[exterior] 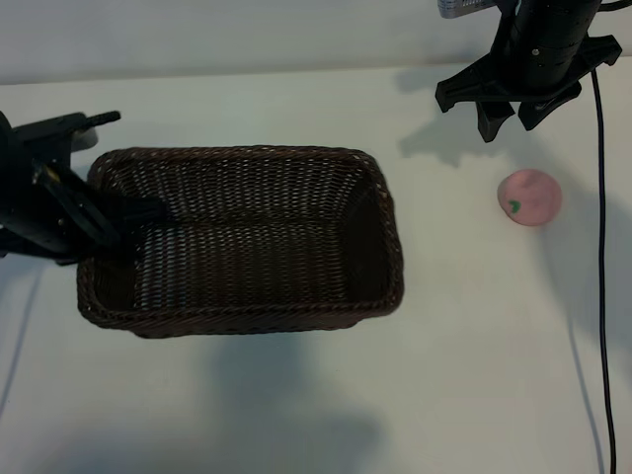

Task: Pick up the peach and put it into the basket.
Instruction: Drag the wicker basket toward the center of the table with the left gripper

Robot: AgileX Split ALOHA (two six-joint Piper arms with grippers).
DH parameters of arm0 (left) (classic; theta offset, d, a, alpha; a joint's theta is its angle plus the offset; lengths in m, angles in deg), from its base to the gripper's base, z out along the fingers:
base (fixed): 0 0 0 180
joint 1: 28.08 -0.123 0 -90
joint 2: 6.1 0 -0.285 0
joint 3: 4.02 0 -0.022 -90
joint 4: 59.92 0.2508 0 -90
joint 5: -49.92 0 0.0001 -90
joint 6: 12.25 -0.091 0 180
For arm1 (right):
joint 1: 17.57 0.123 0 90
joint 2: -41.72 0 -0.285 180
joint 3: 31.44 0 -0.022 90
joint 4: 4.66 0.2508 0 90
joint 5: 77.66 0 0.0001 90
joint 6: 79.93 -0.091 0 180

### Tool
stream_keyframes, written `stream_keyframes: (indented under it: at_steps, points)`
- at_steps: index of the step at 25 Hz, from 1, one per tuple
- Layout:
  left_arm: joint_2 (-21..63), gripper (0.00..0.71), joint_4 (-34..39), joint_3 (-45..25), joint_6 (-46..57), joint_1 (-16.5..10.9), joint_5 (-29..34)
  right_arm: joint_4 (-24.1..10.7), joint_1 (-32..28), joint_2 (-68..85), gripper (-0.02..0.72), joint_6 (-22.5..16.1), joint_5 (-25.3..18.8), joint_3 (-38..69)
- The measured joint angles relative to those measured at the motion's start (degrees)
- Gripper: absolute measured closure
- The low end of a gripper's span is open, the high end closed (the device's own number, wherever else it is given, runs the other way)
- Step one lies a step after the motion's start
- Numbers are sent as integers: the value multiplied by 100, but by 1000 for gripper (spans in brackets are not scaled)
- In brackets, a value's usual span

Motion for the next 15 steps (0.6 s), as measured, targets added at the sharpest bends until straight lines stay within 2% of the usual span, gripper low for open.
stream_keyframes:
  at_steps: [5, 8, 15]
  points:
    - [0, 613, -527, 389, -514, 0, 54, 0, 0, 0, 265, 0, -11, 0]
    - [-7, 613, -599, 566, -607, 0, 77, 0, 0, 0, 265, -5, -11, 0]
    - [-726, 613, -632, 1329, -692, 0, 247, 111, 0, 0, 265, -12, -11, 0]
